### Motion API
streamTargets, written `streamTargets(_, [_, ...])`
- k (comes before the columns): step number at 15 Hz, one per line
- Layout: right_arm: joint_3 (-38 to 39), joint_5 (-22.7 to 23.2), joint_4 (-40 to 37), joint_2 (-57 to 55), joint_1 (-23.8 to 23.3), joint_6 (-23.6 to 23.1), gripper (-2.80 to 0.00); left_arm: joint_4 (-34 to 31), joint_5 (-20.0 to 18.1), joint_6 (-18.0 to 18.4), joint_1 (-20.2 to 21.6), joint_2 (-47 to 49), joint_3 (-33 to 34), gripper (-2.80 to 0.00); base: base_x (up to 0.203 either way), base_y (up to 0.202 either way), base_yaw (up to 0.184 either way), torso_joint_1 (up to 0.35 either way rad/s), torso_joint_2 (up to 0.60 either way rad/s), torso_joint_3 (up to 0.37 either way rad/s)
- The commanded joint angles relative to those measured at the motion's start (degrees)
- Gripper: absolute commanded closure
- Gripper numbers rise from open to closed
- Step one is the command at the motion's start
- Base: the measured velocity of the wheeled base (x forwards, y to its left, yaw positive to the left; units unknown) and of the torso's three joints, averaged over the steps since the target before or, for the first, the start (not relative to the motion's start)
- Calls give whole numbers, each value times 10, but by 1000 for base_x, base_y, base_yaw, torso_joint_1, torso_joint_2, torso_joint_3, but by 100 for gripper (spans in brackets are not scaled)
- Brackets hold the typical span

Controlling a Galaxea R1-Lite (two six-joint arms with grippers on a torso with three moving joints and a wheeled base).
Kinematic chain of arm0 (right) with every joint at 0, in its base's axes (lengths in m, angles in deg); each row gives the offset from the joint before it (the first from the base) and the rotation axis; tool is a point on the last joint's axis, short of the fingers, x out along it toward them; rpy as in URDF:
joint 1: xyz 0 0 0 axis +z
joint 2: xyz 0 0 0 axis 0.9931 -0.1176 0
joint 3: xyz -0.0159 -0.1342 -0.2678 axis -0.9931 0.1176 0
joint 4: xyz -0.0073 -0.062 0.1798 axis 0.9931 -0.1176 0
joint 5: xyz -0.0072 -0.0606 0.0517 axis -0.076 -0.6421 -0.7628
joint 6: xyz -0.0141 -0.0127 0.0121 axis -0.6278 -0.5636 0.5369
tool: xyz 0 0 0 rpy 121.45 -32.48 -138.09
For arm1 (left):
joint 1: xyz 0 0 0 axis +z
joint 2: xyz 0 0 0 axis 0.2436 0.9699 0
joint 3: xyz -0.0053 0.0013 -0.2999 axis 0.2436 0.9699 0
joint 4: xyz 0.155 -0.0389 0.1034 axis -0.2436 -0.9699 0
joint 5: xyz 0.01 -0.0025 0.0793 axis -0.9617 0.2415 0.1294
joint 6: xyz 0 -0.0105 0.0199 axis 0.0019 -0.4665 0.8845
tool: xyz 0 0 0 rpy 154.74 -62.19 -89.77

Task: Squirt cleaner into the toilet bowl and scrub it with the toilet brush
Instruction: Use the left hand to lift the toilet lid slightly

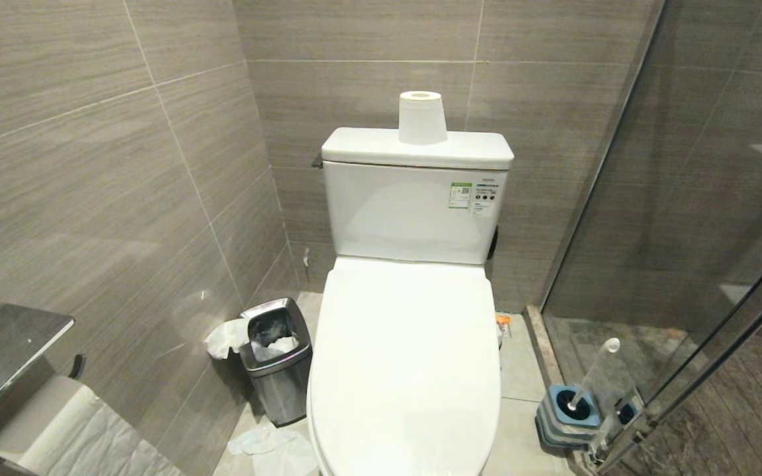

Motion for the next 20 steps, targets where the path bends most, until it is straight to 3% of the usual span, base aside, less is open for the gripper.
streamTargets(1, [0, 0, 0, 0, 0, 0, 0, 1, 0, -1, 0, 0, 1, 0, 0, 0, 0, 0, 0, 0])
streamTargets(20, [0, 0, 0, 0, 0, 0, 0, -2, 0, 0, 0, 1, 0, 0, 0, 0, 0, 0, 0, 0])
